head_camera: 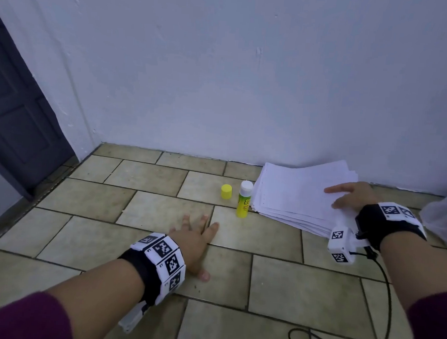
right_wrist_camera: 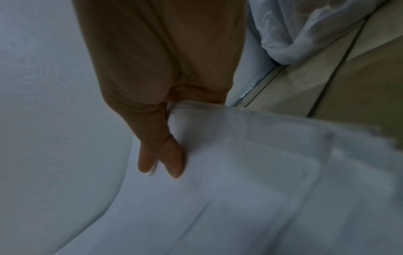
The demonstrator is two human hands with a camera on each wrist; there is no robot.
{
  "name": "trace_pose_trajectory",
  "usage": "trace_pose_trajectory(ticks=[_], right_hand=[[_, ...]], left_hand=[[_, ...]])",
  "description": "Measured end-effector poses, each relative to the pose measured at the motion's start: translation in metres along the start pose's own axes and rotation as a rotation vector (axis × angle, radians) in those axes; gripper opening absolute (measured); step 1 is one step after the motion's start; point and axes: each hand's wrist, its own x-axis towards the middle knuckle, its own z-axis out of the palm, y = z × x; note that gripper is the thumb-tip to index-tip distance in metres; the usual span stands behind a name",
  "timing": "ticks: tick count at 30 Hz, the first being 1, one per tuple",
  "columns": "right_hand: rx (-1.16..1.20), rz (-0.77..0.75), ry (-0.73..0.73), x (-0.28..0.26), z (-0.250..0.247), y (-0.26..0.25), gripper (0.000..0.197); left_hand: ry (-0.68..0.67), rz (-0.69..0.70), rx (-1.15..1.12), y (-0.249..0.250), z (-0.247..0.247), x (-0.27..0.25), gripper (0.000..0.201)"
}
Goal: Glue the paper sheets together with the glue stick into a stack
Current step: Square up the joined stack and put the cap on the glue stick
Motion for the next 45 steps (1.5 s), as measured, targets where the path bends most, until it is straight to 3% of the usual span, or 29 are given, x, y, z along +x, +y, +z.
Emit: trace_pose_trajectory(ticks=[7, 10, 13, 16, 19, 22, 25, 27, 29, 31, 35, 41, 43, 45], right_hand=[[0.062, 0.032, -0.029, -0.061, -0.024, 0.030, 0.052], [0.164, 0.018, -0.052, -0.093, -0.030, 0.044, 0.054], [0.258, 0.015, -0.114, -0.122, -0.032, 0.058, 0.056], [0.309, -0.047, -0.166, -0.146, -0.025, 0.058, 0.058], [0.509, -0.124, -0.235, -0.170, -0.006, 0.047, 0.062], [0.616, -0.220, -0.241, -0.187, 0.015, 0.031, 0.066], [0.617, -0.353, -0.170, -0.194, 0.032, 0.017, 0.066], [0.569, -0.463, -0.143, -0.196, 0.039, 0.010, 0.058], [0.521, -0.532, -0.186, -0.199, 0.043, 0.004, 0.042], [0.511, -0.543, -0.237, -0.201, 0.046, 0.001, 0.028], [0.559, -0.544, -0.208, -0.203, 0.052, 0.004, 0.044], [0.475, -0.552, -0.216, -0.209, 0.064, 0.007, 0.047], [0.485, -0.567, -0.199, -0.207, 0.065, 0.009, 0.039], [0.494, -0.609, -0.122, -0.205, 0.062, 0.010, 0.016]], left_hand=[[0.123, 0.067, 0.013, -0.002, -0.003, -0.014, 0.096], [0.253, 0.218, 0.009, 0.000, 0.000, -0.020, 0.073], [0.283, 0.428, -0.236, 0.007, 0.005, -0.029, 0.052], [0.272, 0.591, -0.516, 0.018, 0.009, -0.033, 0.046], [0.208, 0.778, -0.859, 0.024, 0.008, -0.038, 0.045], [0.151, 0.772, -1.203, 0.023, 0.005, -0.042, 0.052], [0.424, 0.703, -1.348, 0.011, 0.003, -0.045, 0.048], [0.603, 0.647, -1.293, 0.003, 0.003, -0.044, 0.053], [0.688, 0.612, -1.262, -0.005, 0.005, -0.042, 0.060], [0.703, 0.613, -1.272, -0.010, 0.009, -0.042, 0.051], [0.713, 0.583, -1.309, -0.011, 0.018, -0.046, 0.028], [0.571, 0.698, -1.379, -0.002, 0.019, -0.052, 0.025], [0.583, 0.687, -1.396, 0.002, 0.019, -0.052, 0.033], [0.590, 0.704, -1.410, 0.002, 0.017, -0.054, 0.031]])
